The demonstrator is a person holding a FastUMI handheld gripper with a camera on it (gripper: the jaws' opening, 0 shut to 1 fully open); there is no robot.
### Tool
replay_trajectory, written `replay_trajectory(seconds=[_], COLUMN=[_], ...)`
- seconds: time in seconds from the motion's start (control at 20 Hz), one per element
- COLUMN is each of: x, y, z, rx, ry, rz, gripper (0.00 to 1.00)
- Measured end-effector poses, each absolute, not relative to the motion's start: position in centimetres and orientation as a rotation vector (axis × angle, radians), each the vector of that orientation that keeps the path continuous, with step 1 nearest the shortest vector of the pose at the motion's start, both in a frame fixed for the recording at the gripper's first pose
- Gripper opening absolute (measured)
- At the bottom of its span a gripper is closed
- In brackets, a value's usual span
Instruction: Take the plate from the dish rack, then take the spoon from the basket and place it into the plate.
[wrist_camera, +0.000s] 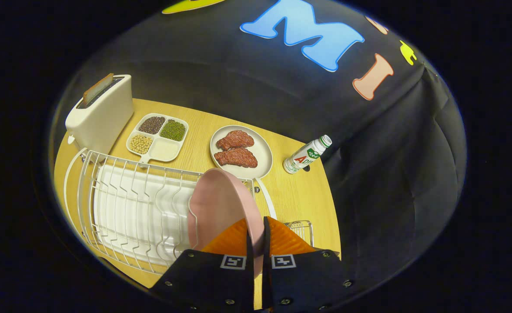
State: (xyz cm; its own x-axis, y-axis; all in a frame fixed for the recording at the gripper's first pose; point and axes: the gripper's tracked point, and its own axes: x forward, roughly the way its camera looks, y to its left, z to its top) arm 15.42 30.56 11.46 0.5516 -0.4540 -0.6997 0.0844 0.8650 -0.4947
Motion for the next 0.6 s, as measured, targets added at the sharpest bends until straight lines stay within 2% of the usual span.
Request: replay_trajectory(seconds=[0.4,0.6], x=[15.8,15.1], y=[28.7,27.6], z=[15.3,17.4], rx=[-0.488,-0.395], ry=[0.905,0.87], rz=[-0.39,-0.372], gripper=[0.07,0.07])
